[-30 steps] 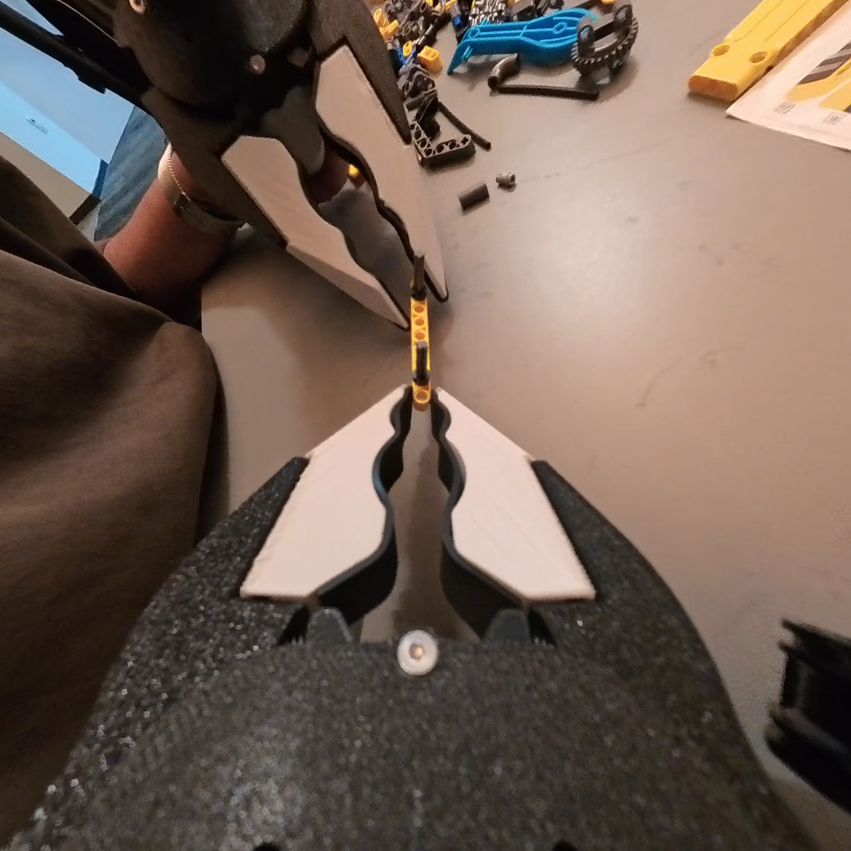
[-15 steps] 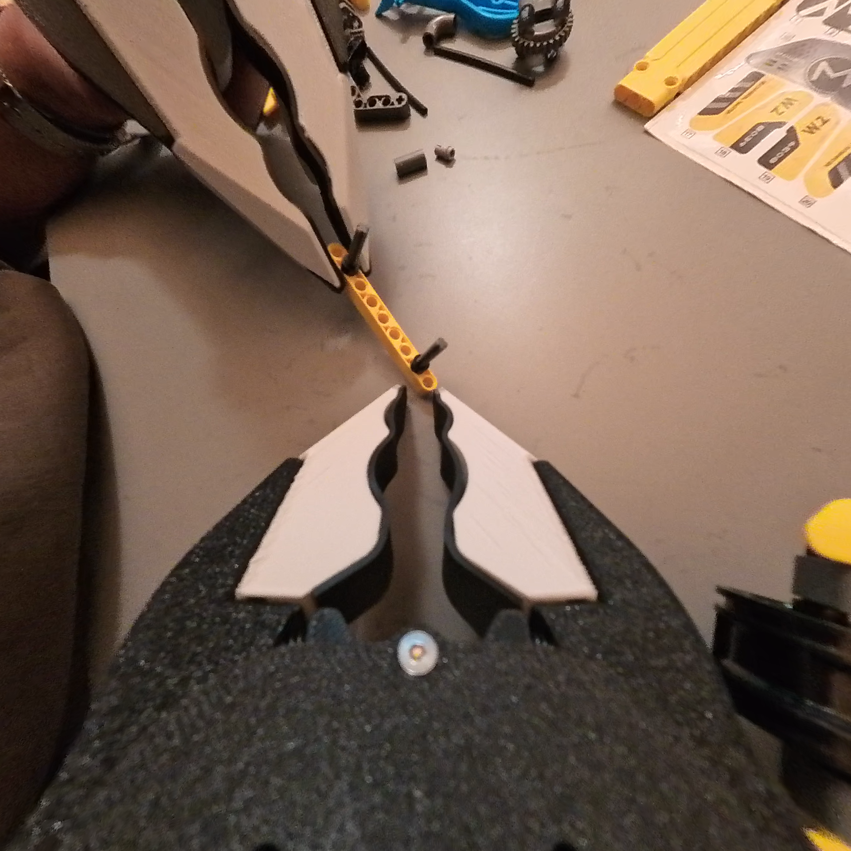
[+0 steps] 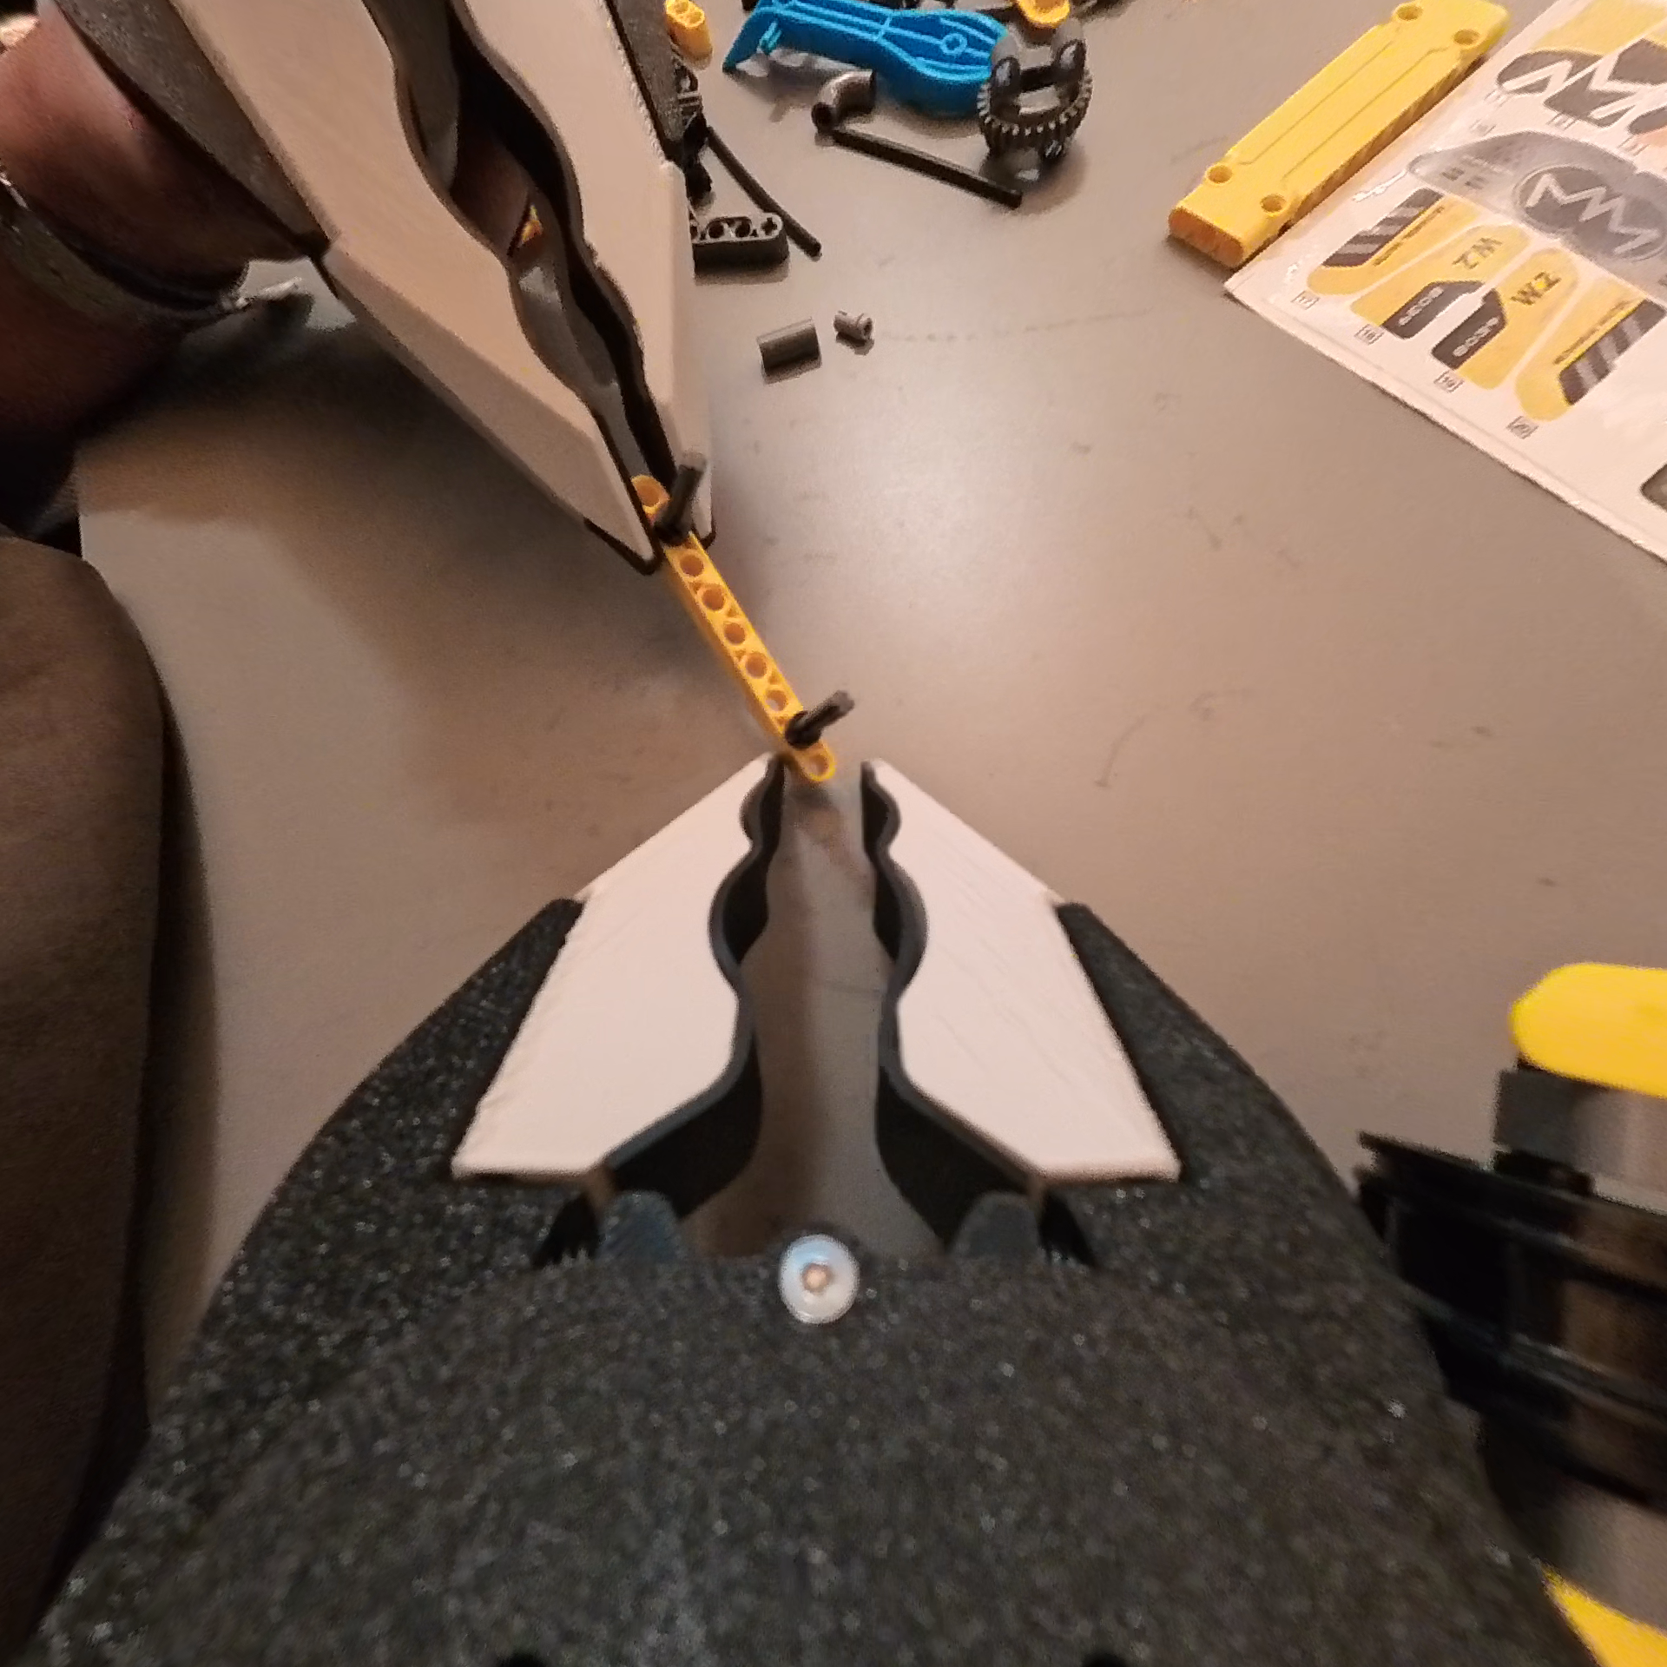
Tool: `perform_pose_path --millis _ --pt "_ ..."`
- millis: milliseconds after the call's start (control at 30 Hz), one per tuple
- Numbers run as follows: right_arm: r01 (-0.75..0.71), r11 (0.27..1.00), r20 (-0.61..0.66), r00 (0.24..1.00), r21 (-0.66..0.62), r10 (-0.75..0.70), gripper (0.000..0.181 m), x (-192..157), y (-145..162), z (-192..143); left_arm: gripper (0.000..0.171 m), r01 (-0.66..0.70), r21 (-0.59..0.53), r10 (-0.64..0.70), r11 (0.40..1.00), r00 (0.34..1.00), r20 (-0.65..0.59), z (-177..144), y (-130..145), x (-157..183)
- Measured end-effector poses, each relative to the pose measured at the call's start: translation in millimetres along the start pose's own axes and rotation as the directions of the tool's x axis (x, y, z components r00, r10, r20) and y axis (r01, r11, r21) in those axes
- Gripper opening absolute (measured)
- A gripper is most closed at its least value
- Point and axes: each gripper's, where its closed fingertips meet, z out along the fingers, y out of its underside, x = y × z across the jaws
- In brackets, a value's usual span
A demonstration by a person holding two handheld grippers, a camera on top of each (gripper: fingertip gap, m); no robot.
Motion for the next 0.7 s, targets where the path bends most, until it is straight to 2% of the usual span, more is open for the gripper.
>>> perform_pose_path --millis 700 --pt "0.078 0.994 -0.067 0.995 0.074 -0.073 0.019 5 -13 -6 0.006 0.196 0.122 -0.194 0.973 0.981 -0.029 -13 -12 -18"
